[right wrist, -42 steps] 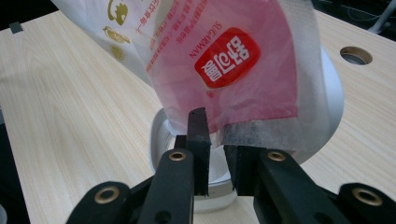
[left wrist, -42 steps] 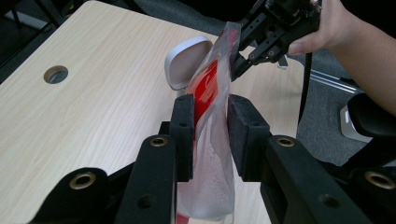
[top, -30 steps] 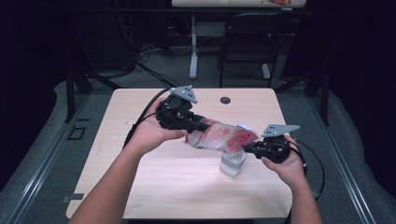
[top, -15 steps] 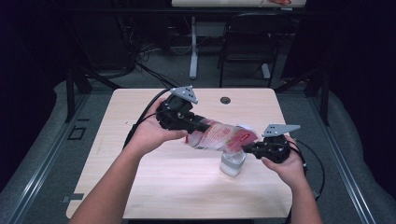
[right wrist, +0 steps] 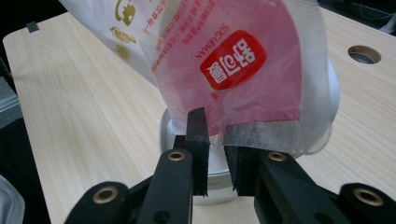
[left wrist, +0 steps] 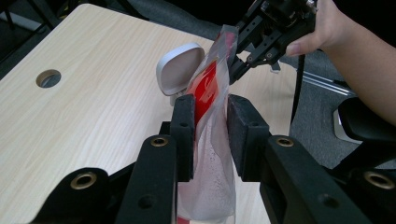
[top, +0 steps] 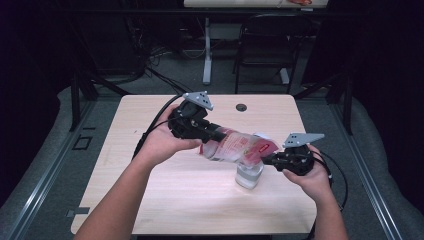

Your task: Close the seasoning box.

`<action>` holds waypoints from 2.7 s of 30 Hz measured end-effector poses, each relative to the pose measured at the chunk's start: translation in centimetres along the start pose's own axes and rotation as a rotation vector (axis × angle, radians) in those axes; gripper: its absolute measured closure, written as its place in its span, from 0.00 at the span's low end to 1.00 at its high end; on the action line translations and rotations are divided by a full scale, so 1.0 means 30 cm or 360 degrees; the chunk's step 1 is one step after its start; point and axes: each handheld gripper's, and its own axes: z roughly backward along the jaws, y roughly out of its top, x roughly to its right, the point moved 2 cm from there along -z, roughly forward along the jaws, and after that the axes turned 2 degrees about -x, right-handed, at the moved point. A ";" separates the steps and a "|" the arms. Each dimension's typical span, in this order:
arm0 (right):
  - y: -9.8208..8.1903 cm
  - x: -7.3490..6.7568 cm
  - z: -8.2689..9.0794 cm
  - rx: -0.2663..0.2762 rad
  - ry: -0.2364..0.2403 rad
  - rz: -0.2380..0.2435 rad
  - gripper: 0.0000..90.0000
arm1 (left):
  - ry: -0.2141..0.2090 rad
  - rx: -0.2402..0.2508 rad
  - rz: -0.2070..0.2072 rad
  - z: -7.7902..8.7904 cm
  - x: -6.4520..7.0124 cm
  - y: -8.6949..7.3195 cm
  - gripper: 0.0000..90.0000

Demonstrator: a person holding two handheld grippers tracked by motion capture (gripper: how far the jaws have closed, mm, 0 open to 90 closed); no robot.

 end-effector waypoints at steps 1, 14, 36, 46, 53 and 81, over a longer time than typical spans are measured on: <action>0.000 -0.001 -0.001 -0.0004 0.0003 0.0004 0.89 | 0.0001 -0.0001 -0.0001 0.002 0.000 0.000 0.81; 0.010 -0.019 -0.025 -0.0014 0.0025 0.0018 0.89 | 0.0022 0.0002 0.0017 0.018 -0.007 -0.008 0.81; 0.019 -0.020 -0.010 0.0043 0.0005 0.0005 0.89 | 0.0041 0.0010 0.0048 0.022 -0.023 -0.038 0.81; 0.031 -0.032 0.008 0.0066 -0.0001 0.0027 0.89 | 0.0051 -0.0003 0.0090 0.019 -0.041 -0.076 0.81; 0.037 -0.040 0.001 0.0071 -0.0008 0.0038 0.89 | 0.0042 0.0002 0.0107 0.018 -0.050 -0.102 0.81; 0.027 -0.034 -0.042 0.0139 0.0086 -0.0004 0.87 | 0.0030 0.0051 0.0187 -0.001 -0.077 -0.210 0.83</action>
